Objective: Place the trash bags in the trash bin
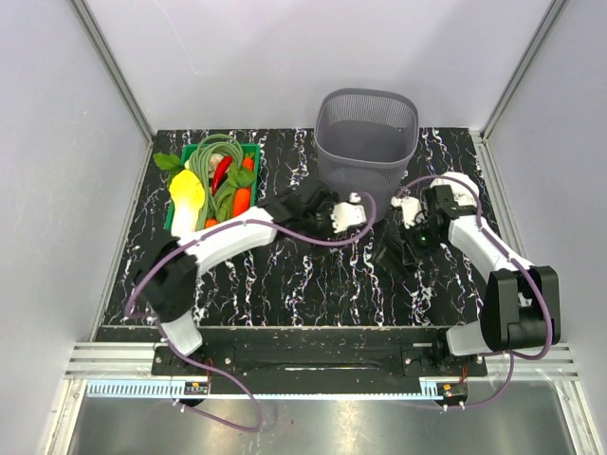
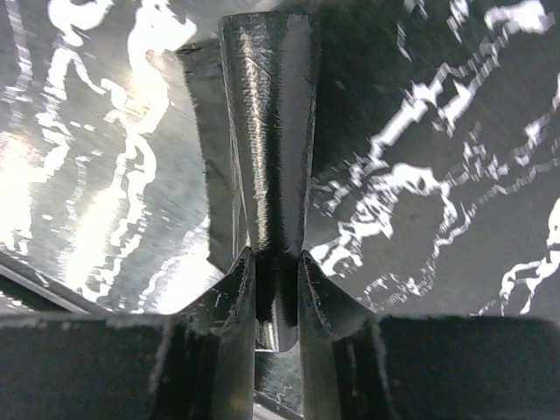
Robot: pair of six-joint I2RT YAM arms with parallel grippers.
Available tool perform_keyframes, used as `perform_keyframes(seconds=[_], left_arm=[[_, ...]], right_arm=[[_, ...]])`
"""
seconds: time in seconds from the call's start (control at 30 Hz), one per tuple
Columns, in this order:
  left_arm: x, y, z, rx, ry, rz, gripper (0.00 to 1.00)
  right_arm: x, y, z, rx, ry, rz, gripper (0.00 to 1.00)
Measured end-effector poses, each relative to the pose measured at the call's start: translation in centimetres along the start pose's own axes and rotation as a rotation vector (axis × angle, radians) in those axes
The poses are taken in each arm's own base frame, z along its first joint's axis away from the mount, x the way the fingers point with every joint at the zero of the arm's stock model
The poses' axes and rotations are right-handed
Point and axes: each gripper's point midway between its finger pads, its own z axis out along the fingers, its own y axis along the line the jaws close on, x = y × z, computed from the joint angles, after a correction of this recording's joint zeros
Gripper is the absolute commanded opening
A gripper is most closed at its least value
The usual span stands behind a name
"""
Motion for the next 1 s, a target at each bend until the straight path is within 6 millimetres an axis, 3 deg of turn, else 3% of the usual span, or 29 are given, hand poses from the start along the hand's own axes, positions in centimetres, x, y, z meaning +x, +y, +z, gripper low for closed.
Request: perform_keyframes(seconds=[0.13, 0.3, 0.4, 0.5, 0.67, 0.77, 0.9, 1.0], left_arm=[[0.2, -0.6, -5.0, 0.004, -0.091, -0.136, 0.96], [1.3, 0.9, -8.7, 0.000, -0.178, -0.267, 0.96], [2.3, 0.7, -8.5, 0.042, -0.180, -0.330, 0.96], [3.3, 0.1, -8.1, 0.081, -0.167, -0.372, 0.96], [4.5, -2.4, -6.9, 0.141, -0.132, -0.354, 0.96], [4.2, -4.2, -6.1, 0.174, -0.112, -0.320, 0.95], [4.1, -5.2, -4.3, 0.211, -0.093, -0.310, 0.95], [5.0, -5.0, -3.1, 0.214, -0.069, -0.327, 0.95]], right_arm=[[-3.0, 3.3, -0.3, -0.053, -0.043, -0.065, 0.03], [-6.6, 7.4, -1.4, -0.178, -0.125, -0.051, 0.02], [-8.8, 8.6, -2.0, -0.234, -0.179, -0.002, 0.02], [-9.7, 9.3, -1.1, -0.265, -0.180, 0.030, 0.02], [-8.1, 10.4, 2.9, -0.339, -0.072, 0.107, 0.03], [-6.8, 10.7, 4.9, -0.357, -0.003, 0.139, 0.02], [-6.0, 11.5, 5.3, -0.375, 0.010, 0.135, 0.01], [-6.6, 12.3, 3.9, -0.391, -0.035, 0.100, 0.00]])
